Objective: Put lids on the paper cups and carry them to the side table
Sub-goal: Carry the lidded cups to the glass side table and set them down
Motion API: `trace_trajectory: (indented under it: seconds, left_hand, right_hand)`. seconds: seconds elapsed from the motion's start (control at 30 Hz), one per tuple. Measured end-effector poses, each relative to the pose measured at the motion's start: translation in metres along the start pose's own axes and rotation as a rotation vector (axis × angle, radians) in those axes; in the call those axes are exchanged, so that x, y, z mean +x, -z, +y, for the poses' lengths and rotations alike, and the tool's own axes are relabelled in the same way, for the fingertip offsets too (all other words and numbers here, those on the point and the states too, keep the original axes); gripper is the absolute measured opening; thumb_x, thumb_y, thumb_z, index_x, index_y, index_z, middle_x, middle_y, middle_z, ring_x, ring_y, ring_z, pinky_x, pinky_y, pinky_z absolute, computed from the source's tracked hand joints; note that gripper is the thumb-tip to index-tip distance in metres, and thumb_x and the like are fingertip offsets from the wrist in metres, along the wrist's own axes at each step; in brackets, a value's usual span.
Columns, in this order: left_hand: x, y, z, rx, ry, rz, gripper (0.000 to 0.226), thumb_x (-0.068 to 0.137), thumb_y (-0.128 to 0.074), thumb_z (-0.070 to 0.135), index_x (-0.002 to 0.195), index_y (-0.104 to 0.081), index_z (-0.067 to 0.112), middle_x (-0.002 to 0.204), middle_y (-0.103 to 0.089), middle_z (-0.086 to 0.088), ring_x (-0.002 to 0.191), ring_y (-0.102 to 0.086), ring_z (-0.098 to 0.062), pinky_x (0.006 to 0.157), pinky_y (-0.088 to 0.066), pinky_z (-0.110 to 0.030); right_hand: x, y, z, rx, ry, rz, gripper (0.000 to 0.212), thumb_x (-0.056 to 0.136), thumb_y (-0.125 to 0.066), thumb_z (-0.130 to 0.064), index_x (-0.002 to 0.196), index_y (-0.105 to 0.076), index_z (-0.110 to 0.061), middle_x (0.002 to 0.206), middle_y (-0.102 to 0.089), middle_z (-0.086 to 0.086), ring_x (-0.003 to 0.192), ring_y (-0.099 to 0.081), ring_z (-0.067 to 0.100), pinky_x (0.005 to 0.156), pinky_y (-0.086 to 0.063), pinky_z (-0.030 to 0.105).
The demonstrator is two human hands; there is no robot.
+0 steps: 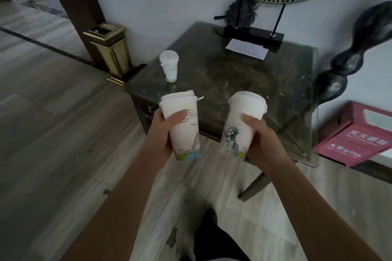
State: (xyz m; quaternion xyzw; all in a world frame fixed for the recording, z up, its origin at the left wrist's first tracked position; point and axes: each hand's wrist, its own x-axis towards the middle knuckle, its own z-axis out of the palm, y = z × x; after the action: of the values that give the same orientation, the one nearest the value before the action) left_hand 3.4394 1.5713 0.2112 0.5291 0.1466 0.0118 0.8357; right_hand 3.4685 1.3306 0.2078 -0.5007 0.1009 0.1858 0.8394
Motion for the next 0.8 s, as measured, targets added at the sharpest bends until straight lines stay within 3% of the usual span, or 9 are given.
trace_trajectory:
  seconds: [0.1, 0.2, 0.3, 0.43, 0.53, 0.6, 0.7, 0.73, 0.8]
  left_hand:
    - [0.058, -0.001, -0.001, 0.033, 0.043, 0.001, 0.039, 0.082, -0.075, 0.016, 0.12, -0.069, 0.01, 0.095, -0.078, -0.009, 0.083, -0.075, -0.021, 0.068, -0.062, -0.035]
    - [0.121, -0.001, -0.002, 0.083, 0.07, 0.055, 0.032, 0.087, -0.076, 0.013, 0.118, -0.07, 0.008, 0.096, -0.079, -0.011, 0.083, -0.076, -0.024, 0.068, -0.063, -0.038]
    - [0.182, -0.001, -0.01, 0.2, 0.12, 0.093, 0.028, 0.088, -0.074, 0.005, 0.116, -0.071, 0.01, 0.102, -0.08, -0.011, 0.089, -0.077, -0.027, 0.075, -0.065, -0.042]
    - [0.258, 0.001, -0.026, 0.332, 0.118, 0.084, 0.051, 0.079, -0.082, -0.001, 0.125, -0.067, 0.015, 0.11, -0.079, -0.005, 0.105, -0.075, -0.03, 0.079, -0.064, -0.044]
    - [0.299, -0.002, -0.031, 0.449, 0.044, 0.05, 0.089, 0.059, -0.09, 0.008, 0.14, -0.054, 0.013, 0.132, -0.068, -0.012, 0.123, -0.065, -0.03, 0.099, -0.058, -0.051]
    - [0.322, -0.006, -0.034, 0.507, 0.035, 0.025, 0.108, 0.052, -0.09, 0.014, 0.147, -0.039, 0.011, 0.14, -0.058, -0.01, 0.128, -0.059, -0.023, 0.105, -0.054, -0.041]
    - [0.36, -0.004, -0.041, 0.58, 0.001, -0.035, 0.103, 0.06, -0.092, 0.0, 0.141, -0.031, 0.017, 0.13, -0.051, 0.011, 0.116, -0.054, 0.012, 0.092, -0.048, -0.009]
    - [0.371, -0.001, -0.042, 0.622, -0.02, -0.049, 0.102, 0.064, -0.092, -0.005, 0.14, -0.029, 0.02, 0.129, -0.048, 0.014, 0.115, -0.051, 0.016, 0.092, -0.044, -0.003]
    - [0.391, 0.007, -0.046, 0.672, -0.075, -0.064, 0.099, 0.071, -0.09, -0.004, 0.144, -0.028, 0.019, 0.135, -0.046, 0.009, 0.124, -0.048, 0.007, 0.102, -0.041, -0.004]
  right_hand:
    - [0.056, -0.003, 0.0, -0.026, -0.02, -0.003, 0.048, 0.079, -0.074, -0.022, 0.126, -0.065, -0.016, 0.127, -0.071, 0.02, 0.125, -0.065, 0.042, 0.104, -0.052, 0.063]
    - [0.12, -0.003, -0.004, -0.072, -0.042, 0.033, 0.047, 0.077, -0.076, -0.023, 0.122, -0.067, -0.015, 0.115, -0.077, 0.015, 0.119, -0.069, 0.041, 0.098, -0.057, 0.06]
    - [0.179, -0.001, -0.004, -0.14, -0.063, 0.044, 0.05, 0.075, -0.085, -0.013, 0.122, -0.066, -0.015, 0.115, -0.077, 0.014, 0.115, -0.071, 0.038, 0.096, -0.057, 0.06]
    - [0.247, 0.004, -0.006, -0.159, -0.052, 0.122, 0.062, 0.075, -0.086, -0.007, 0.132, -0.062, -0.011, 0.121, -0.076, 0.012, 0.117, -0.071, 0.034, 0.101, -0.056, 0.056]
    - [0.281, 0.007, -0.008, -0.252, -0.004, 0.176, 0.064, 0.076, -0.086, -0.002, 0.134, -0.061, -0.014, 0.122, -0.076, 0.008, 0.115, -0.072, 0.027, 0.101, -0.058, 0.052]
    - [0.3, 0.006, -0.011, -0.358, 0.043, 0.24, 0.069, 0.077, -0.087, -0.003, 0.137, -0.058, -0.02, 0.124, -0.074, 0.003, 0.116, -0.071, 0.021, 0.097, -0.061, 0.043]
    - [0.326, -0.004, -0.009, -0.519, 0.127, 0.343, 0.091, 0.067, -0.096, -0.018, 0.144, -0.048, -0.028, 0.132, -0.066, -0.005, 0.122, -0.065, 0.013, 0.1, -0.058, 0.037]
    - [0.332, -0.009, -0.005, -0.56, 0.15, 0.379, 0.096, 0.065, -0.097, -0.021, 0.145, -0.044, -0.028, 0.133, -0.063, -0.005, 0.123, -0.063, 0.012, 0.1, -0.057, 0.036]
    - [0.343, -0.02, 0.004, -0.605, 0.195, 0.44, 0.096, 0.066, -0.097, -0.019, 0.144, -0.042, -0.025, 0.13, -0.062, -0.007, 0.12, -0.063, 0.011, 0.097, -0.057, 0.027]
